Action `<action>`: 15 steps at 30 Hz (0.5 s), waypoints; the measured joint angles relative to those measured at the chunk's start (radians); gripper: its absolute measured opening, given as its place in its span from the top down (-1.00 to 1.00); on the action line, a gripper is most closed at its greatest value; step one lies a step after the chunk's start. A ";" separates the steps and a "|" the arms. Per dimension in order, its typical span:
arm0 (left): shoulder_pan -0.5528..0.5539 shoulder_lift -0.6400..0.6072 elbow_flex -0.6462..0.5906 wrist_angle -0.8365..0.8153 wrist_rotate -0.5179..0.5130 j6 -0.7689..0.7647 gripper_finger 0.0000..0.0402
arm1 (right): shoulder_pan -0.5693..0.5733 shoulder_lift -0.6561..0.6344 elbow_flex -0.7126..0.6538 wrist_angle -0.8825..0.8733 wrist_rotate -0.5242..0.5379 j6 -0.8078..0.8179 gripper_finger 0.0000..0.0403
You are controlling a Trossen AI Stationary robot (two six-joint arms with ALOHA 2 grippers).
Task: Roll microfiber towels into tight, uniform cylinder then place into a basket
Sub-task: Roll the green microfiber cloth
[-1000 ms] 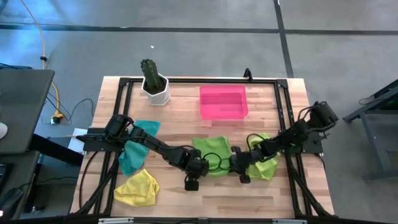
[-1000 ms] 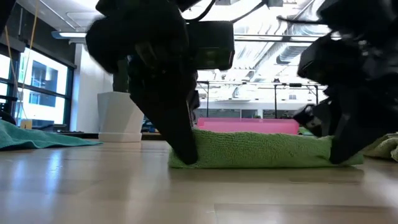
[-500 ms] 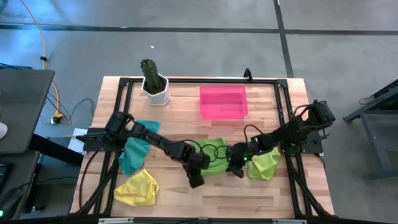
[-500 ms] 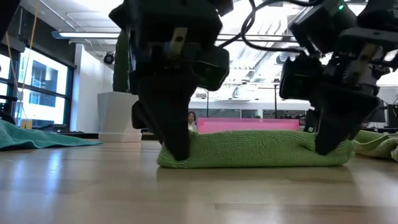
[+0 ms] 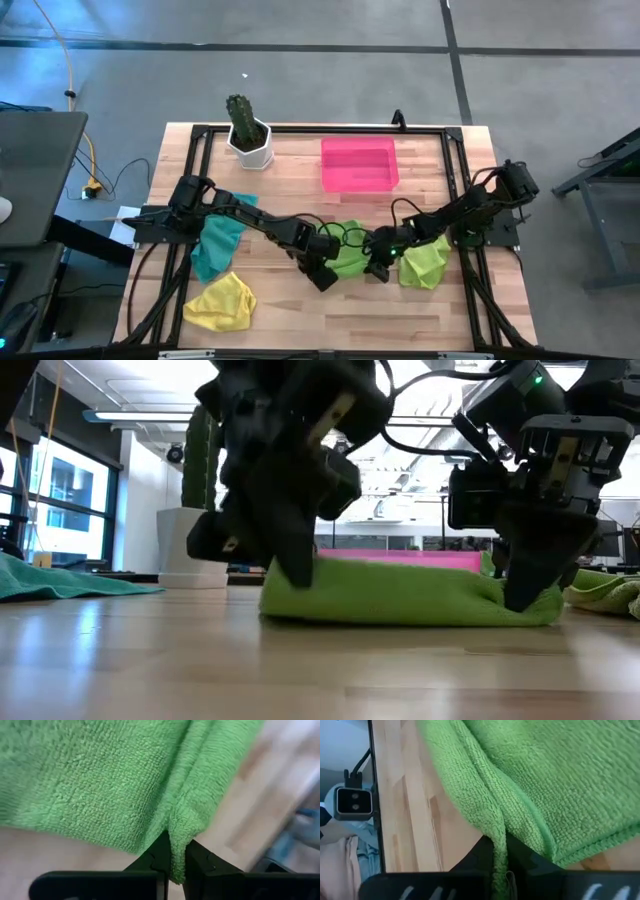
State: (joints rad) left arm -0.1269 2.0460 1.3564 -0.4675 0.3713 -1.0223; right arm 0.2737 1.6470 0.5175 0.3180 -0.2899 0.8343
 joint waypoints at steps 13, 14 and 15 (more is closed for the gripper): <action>-0.006 -0.038 0.014 -0.099 -0.137 -0.070 0.87 | -0.003 -0.002 0.000 -0.004 0.044 -0.029 0.94; -0.006 -0.037 0.011 -0.105 -0.151 -0.078 0.87 | -0.005 -0.002 0.000 -0.004 0.045 -0.030 0.94; -0.006 -0.037 0.008 -0.109 -0.161 -0.085 0.87 | -0.007 -0.002 0.000 -0.005 0.045 -0.030 0.94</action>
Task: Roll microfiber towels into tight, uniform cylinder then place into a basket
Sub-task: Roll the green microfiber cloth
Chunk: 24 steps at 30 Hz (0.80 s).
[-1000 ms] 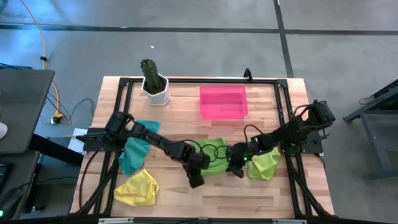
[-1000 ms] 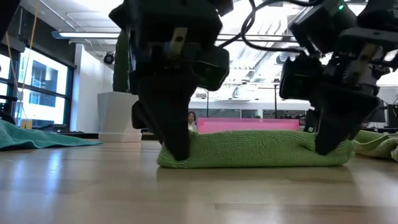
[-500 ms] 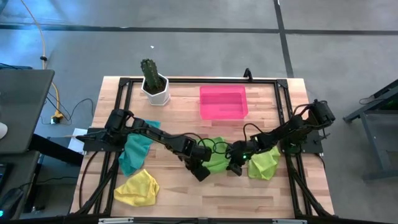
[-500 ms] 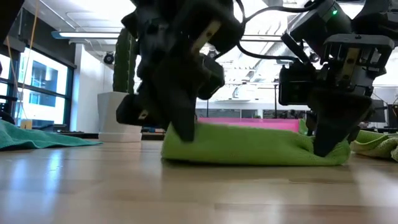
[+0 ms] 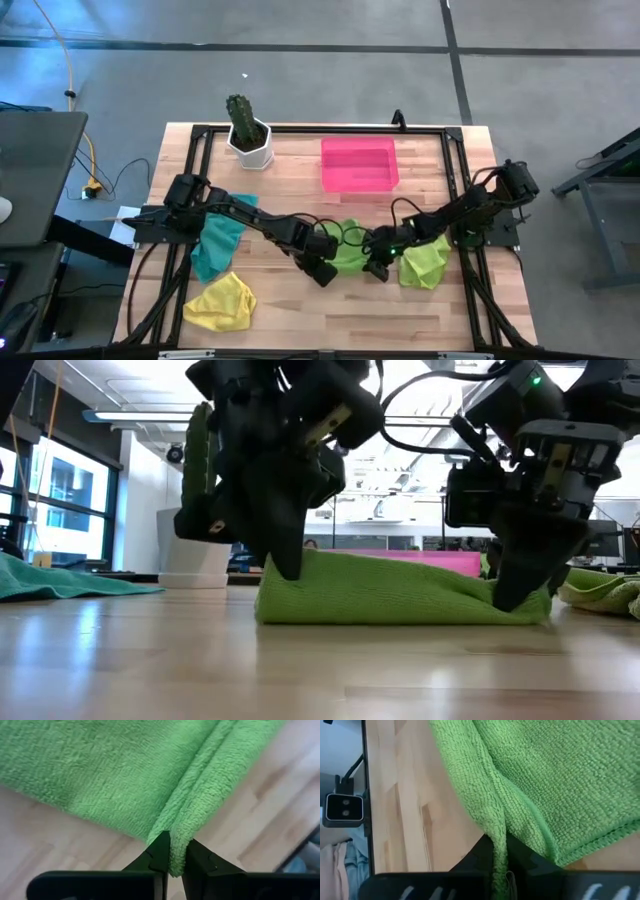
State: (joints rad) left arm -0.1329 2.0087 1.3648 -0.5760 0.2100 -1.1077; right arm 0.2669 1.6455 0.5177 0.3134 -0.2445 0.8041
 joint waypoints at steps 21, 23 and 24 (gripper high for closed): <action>-0.022 0.052 -0.015 0.006 -0.024 -0.021 0.87 | 0.001 -0.084 -0.004 -0.021 0.007 -0.313 0.58; -0.023 0.052 -0.015 0.007 -0.027 -0.019 0.87 | 0.002 -0.135 -0.004 -0.036 0.005 -0.373 0.45; -0.023 0.052 -0.015 0.007 -0.027 -0.019 0.87 | 0.003 -0.158 -0.004 -0.040 0.005 -0.408 0.40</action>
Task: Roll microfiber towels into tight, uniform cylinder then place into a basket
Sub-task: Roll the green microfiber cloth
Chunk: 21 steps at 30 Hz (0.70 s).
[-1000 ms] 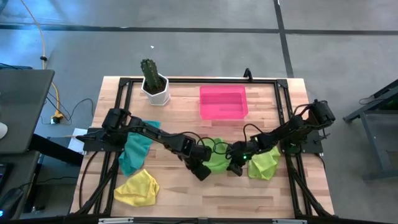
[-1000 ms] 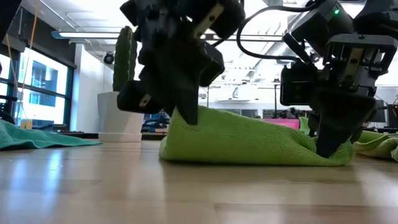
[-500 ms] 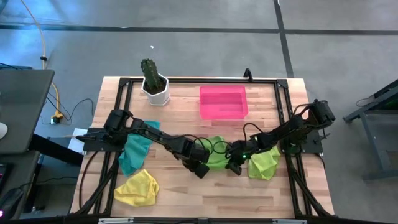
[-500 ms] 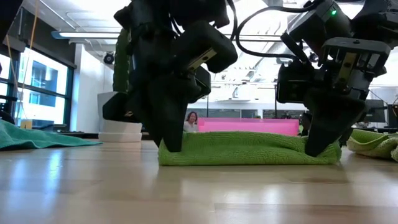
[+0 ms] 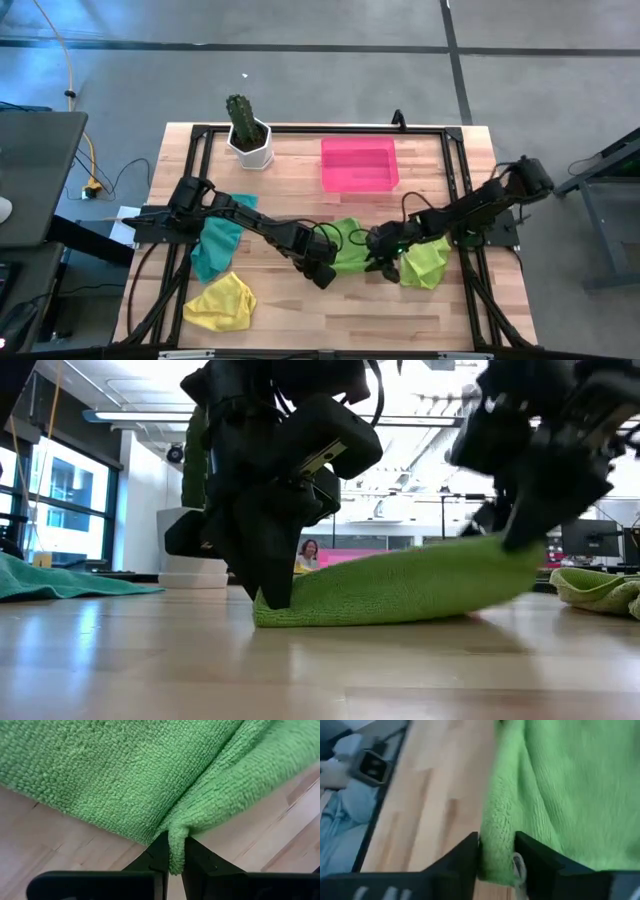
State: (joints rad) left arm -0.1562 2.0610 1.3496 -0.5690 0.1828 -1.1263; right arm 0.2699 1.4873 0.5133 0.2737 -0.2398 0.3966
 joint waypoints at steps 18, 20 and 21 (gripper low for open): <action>0.000 0.002 -0.002 0.009 -0.004 0.007 0.87 | 0.201 0.008 0.002 0.125 0.380 -0.441 0.34; -0.001 0.002 -0.002 0.010 -0.007 0.011 0.87 | 0.203 0.038 0.003 0.155 0.379 -0.462 0.35; -0.001 0.002 -0.002 0.010 -0.007 0.011 0.87 | 0.203 0.052 0.004 0.162 0.380 -0.472 0.36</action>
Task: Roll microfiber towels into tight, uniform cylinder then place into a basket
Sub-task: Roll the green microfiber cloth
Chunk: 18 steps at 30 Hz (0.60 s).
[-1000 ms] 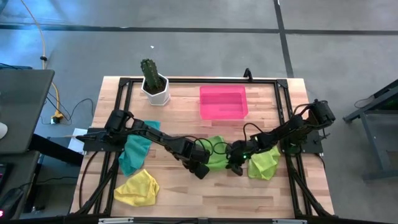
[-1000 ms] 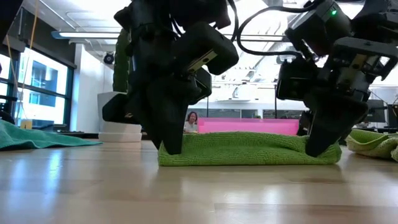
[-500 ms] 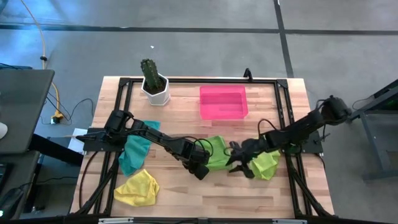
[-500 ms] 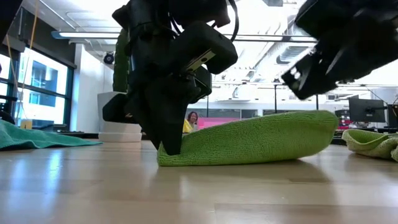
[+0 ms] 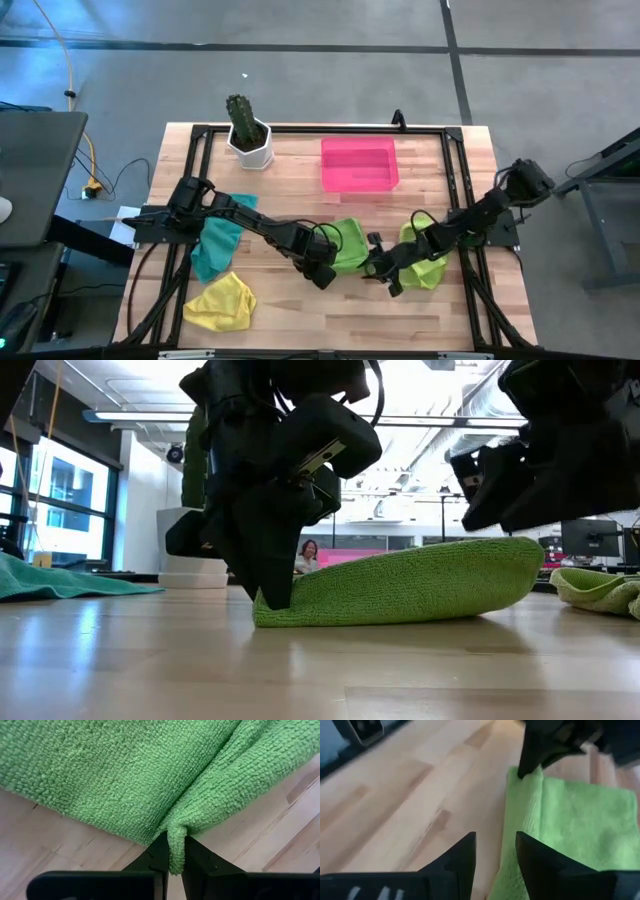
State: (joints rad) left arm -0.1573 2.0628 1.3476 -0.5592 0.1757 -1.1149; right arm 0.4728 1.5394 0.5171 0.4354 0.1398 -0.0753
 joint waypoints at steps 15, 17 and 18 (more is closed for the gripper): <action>0.000 0.000 0.000 0.002 0.000 0.000 0.87 | -0.010 0.104 0.000 -0.062 0.126 -0.006 0.36; 0.000 0.000 0.000 0.002 0.000 0.001 0.87 | -0.010 0.104 0.001 -0.086 0.122 0.014 0.37; 0.000 0.000 0.000 0.002 0.000 0.006 0.87 | -0.011 0.104 0.001 -0.095 0.118 0.020 0.37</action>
State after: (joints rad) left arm -0.1577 2.0628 1.3472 -0.5568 0.1757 -1.1086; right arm 0.4622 1.6432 0.5186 0.3403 0.2583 -0.0549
